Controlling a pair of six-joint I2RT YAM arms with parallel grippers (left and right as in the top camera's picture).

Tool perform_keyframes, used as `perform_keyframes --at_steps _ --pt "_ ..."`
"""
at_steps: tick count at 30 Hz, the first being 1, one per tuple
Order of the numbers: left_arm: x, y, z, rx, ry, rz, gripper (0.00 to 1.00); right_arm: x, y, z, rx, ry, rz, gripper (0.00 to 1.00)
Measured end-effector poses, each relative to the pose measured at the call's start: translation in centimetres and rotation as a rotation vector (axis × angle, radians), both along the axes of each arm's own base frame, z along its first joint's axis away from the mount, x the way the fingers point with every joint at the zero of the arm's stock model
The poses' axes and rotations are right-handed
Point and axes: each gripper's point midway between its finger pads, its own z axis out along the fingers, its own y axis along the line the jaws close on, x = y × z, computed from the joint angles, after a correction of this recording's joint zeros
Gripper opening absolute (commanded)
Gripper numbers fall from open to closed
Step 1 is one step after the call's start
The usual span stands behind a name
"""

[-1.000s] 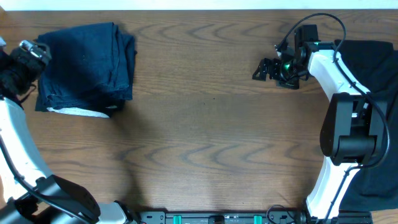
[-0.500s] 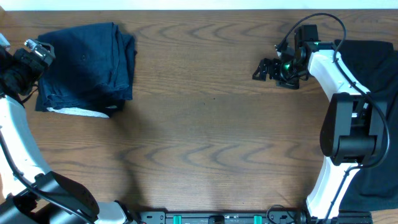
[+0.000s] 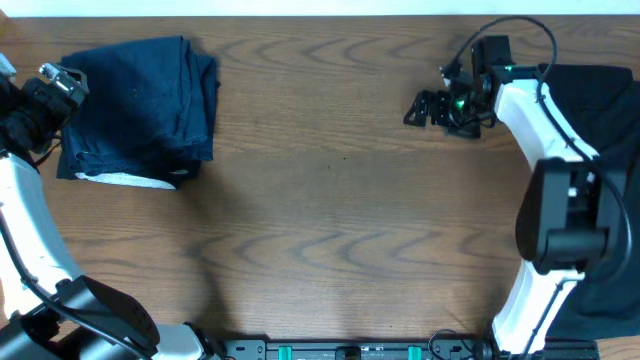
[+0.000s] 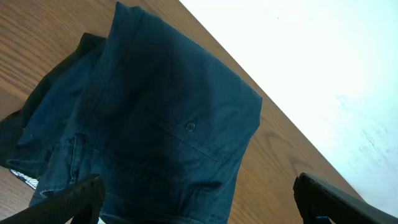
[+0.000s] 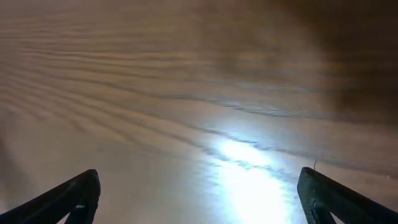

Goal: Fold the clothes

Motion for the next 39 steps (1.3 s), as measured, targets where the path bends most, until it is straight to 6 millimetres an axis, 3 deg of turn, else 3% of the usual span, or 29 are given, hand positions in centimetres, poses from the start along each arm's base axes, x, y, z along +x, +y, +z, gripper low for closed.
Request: perform_keyframes --at_steps 3,7,10,12,15,17,21,25,30,39 --pt "0.0 0.0 0.0 0.0 0.0 0.0 0.98 0.3 1.0 5.6 -0.029 -0.151 0.022 0.99" --pt "0.0 0.0 0.0 0.0 0.0 0.0 0.98 -0.5 1.6 15.9 -0.069 -0.427 0.021 0.99" --pt "0.0 0.0 0.0 0.0 0.0 0.0 0.98 -2.5 0.5 23.6 -0.115 -0.63 -0.025 0.99" --pt "0.0 0.0 0.0 0.0 0.0 0.0 0.98 -4.3 -0.5 27.6 -0.143 -0.73 -0.064 0.99" --pt "0.0 0.0 0.0 0.0 0.0 0.0 0.98 -7.7 -2.1 31.3 -0.181 -0.811 -0.114 0.99" --pt "0.0 0.0 0.0 0.0 0.0 0.0 0.98 -9.9 -3.0 32.6 -0.205 -0.834 -0.141 0.99" --pt "0.0 0.0 0.0 0.0 0.0 0.0 0.98 -13.6 -4.4 33.9 -0.235 -0.878 -0.182 0.99" --pt "0.0 0.0 0.0 0.0 0.0 0.0 0.98 -16.8 -5.7 33.1 -0.264 -0.92 -0.224 0.99" --pt "0.0 0.0 0.0 -0.002 -0.001 -0.002 0.98 -19.3 -6.8 28.7 -0.293 -0.94 -0.261 0.99" --pt "0.0 -0.1 0.0 -0.002 -0.001 -0.002 0.98 -20.2 -8.3 21.2 -0.255 -0.997 -0.383 0.99"
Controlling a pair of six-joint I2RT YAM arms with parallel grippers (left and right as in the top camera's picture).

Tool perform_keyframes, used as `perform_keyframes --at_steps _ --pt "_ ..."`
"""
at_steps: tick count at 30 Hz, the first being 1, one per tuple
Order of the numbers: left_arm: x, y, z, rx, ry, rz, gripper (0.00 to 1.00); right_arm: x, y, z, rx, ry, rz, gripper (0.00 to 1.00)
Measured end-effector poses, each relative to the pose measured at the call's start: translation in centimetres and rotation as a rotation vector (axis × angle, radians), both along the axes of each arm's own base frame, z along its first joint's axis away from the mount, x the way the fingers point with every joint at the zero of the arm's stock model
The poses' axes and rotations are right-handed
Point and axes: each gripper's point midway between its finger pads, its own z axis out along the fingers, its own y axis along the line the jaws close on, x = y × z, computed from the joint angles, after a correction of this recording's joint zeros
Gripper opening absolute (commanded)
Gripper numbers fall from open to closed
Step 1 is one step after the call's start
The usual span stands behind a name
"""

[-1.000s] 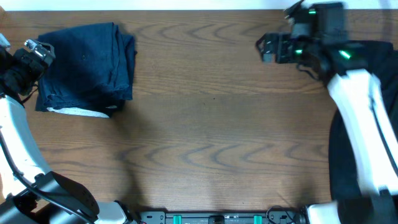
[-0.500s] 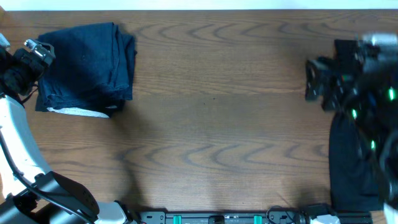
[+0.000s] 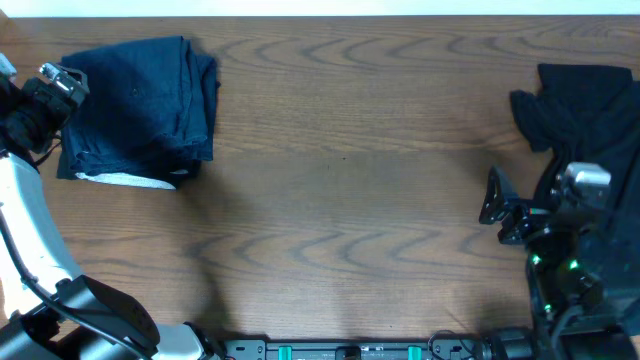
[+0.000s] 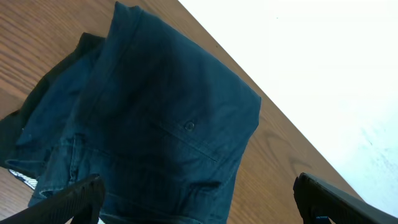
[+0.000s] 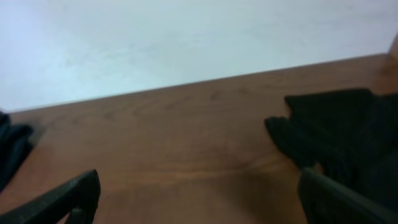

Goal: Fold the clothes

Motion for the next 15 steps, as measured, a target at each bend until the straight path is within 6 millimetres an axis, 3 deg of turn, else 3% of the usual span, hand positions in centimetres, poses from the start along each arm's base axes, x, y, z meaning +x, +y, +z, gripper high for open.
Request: perform_keyframes --at_steps 6,15 --pt "0.0 0.0 0.0 0.0 0.0 0.0 0.98 -0.2 -1.1 -5.9 0.084 -0.022 -0.068 0.99" --pt "0.0 0.0 0.0 0.0 0.0 0.0 0.98 0.0 -1.6 -7.8 0.129 -0.171 -0.088 0.99"
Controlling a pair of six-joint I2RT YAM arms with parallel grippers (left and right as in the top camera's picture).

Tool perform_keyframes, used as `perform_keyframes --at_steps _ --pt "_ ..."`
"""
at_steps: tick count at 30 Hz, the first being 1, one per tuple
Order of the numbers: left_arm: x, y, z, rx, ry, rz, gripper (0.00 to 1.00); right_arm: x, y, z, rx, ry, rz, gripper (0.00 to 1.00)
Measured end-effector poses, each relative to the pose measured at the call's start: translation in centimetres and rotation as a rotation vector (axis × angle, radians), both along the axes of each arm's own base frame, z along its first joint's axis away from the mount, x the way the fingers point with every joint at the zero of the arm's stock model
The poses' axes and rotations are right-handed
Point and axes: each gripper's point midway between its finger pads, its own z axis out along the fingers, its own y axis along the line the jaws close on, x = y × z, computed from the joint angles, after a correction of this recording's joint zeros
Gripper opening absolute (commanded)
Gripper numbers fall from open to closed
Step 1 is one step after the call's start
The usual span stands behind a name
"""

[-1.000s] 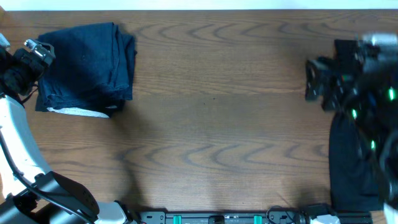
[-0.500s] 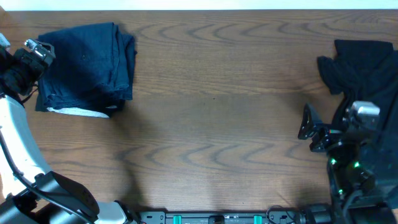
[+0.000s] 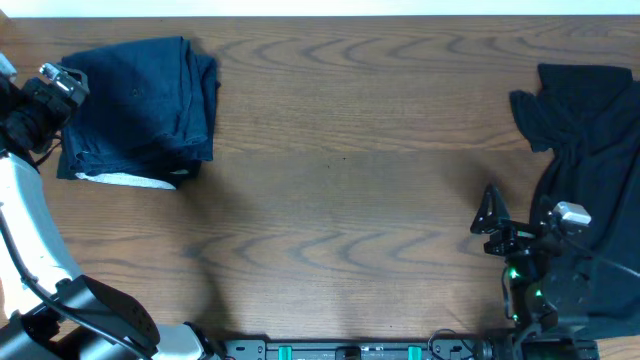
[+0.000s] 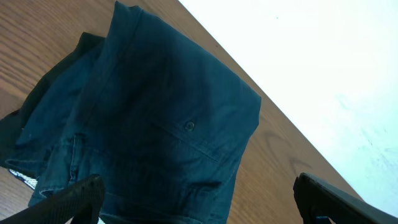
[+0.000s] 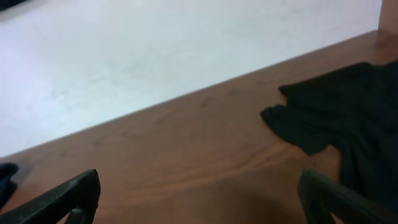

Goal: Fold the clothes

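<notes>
A folded dark blue garment (image 3: 140,108) lies at the table's far left; the left wrist view shows its buttoned pocket (image 4: 189,126). My left gripper (image 3: 45,95) hangs open at the pile's left edge, its fingertips (image 4: 74,196) wide apart with nothing between them. A crumpled black garment (image 3: 590,130) lies at the right edge, also seen as the black garment (image 5: 336,118) in the right wrist view. My right gripper (image 3: 492,222) stands open low at the near right, beside that cloth, holding nothing.
The brown wooden table (image 3: 340,180) spans the view. A white wall or floor (image 5: 155,56) lies beyond its far edge. The arms' black base rail (image 3: 350,350) runs along the near edge.
My right gripper has shifted a little toward the near edge and tilted, so the black garment sits higher right in its view. The left arm and both garments have not moved.
At first my right gripper was open over the far right of the table, close above the bare wood. Then it stood at the near right beside the black garment, uncovering that cloth's corner. Now it sits slightly nearer. The left gripper stayed open by the folded pile.
</notes>
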Motion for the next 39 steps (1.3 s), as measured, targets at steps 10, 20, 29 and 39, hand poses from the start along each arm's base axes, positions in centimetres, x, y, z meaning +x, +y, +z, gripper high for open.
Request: perform_keyframes --at_steps 10,20,29,39 --pt "0.0 0.0 0.0 0.0 0.0 0.0 0.98 0.4 0.4 -2.6 0.016 -0.07 0.021 0.99" --pt "0.0 0.0 0.0 0.0 0.0 0.0 0.98 -0.1 0.3 -4.6 0.016 -0.037 0.023 0.99" --pt "0.0 0.0 0.0 0.0 0.0 0.0 0.98 -0.1 1.0 -4.7 -0.11 -0.031 0.078 0.99" --pt "0.0 0.0 0.0 0.0 0.0 0.0 0.98 -0.1 1.2 -4.7 -0.139 -0.031 0.089 0.99"
